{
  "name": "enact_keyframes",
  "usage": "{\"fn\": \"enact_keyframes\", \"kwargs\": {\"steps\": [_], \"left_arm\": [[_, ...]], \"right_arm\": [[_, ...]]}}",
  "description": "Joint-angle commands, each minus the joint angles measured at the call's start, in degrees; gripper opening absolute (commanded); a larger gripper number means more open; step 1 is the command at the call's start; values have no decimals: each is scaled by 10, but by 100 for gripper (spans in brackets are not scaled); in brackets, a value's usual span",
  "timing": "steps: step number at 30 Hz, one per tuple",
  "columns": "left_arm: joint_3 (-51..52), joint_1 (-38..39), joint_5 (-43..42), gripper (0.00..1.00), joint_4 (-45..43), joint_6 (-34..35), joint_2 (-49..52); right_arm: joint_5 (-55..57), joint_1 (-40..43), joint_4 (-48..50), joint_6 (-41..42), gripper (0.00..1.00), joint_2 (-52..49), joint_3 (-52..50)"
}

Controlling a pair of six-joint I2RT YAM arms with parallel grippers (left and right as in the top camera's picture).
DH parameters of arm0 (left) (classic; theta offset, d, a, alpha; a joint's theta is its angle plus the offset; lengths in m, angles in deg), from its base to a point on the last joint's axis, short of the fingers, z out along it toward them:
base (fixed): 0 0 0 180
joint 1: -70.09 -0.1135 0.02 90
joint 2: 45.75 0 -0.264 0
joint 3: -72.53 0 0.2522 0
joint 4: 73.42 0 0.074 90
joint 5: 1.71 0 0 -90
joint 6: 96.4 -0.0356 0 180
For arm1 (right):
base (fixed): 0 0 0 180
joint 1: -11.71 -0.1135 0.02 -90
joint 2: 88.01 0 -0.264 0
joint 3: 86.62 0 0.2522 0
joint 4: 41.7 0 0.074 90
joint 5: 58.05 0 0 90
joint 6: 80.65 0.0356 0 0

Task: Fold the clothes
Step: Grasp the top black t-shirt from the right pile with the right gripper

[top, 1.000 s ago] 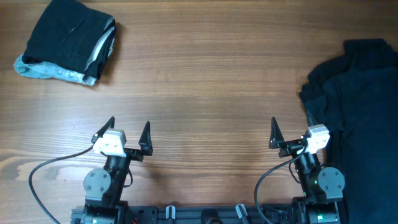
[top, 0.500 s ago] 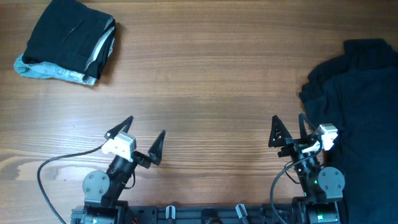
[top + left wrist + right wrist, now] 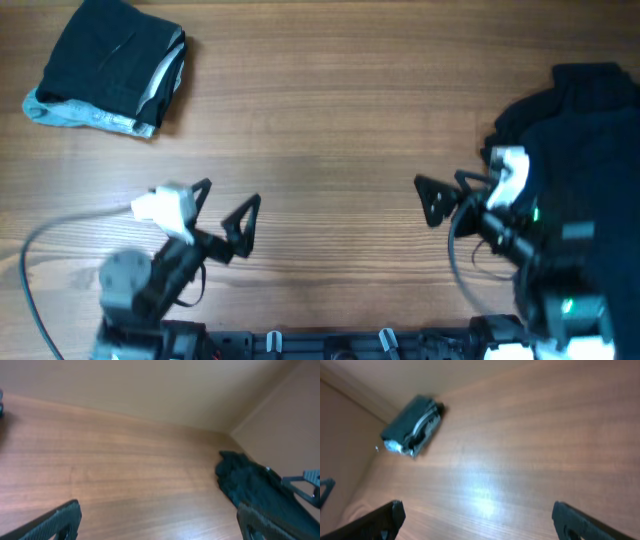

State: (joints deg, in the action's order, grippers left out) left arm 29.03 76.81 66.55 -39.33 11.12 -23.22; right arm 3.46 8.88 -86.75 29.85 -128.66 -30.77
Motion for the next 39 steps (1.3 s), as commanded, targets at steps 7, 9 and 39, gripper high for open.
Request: {"fn": "enact_keyframes", "kwargs": {"steps": [7,9,39], "left_arm": [[-386,-2,12,100,272,9,457],[-389,-2,12,100,273,8,490],[-389,-2,38,97,303,7,506]], "right_arm": [[18,2,-188,-131,100,-380,329],[145,14,-202,-82,100,-415,329],[260,262,-26,58,38,-742,325]]}}
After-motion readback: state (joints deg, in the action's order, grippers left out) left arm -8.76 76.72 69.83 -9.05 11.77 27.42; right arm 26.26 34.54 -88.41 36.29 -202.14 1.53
